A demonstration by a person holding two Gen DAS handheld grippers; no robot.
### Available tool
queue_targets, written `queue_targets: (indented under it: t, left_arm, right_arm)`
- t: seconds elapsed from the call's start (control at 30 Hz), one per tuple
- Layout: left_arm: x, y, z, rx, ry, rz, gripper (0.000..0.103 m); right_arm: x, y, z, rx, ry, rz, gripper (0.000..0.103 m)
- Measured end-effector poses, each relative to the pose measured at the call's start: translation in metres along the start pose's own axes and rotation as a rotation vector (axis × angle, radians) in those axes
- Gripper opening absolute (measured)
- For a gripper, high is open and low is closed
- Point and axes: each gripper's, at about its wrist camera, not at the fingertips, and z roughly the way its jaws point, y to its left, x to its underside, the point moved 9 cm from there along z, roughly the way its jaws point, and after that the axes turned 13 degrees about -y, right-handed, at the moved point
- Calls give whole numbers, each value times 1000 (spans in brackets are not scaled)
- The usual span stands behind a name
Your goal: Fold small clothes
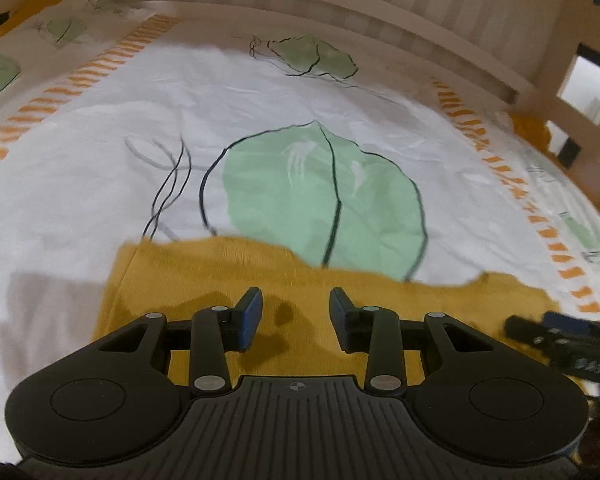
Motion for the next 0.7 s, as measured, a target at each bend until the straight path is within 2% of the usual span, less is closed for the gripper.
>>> queue_targets:
  t: [0.1,0.23,0.33,0.53,0.7]
  left_arm:
    - [10,4,-32,-10,-1,-28,36]
    - [17,8,-68,-44,-3,37,36]
    - [20,11,-90,-63,4,24,36]
    - [24,29,-108,-143,-3,39,36]
    - [24,47,-114,-221,1,62,36]
  right_arm:
    - [15,4,-18,-13,10,-17,85]
    - [40,9,-38,-3,44,-109,85]
    - [51,10,-51,9,50,-162,86]
    - [75,10,-73,25,91,-211,92]
    - [83,6,-89,20,103,-167,94]
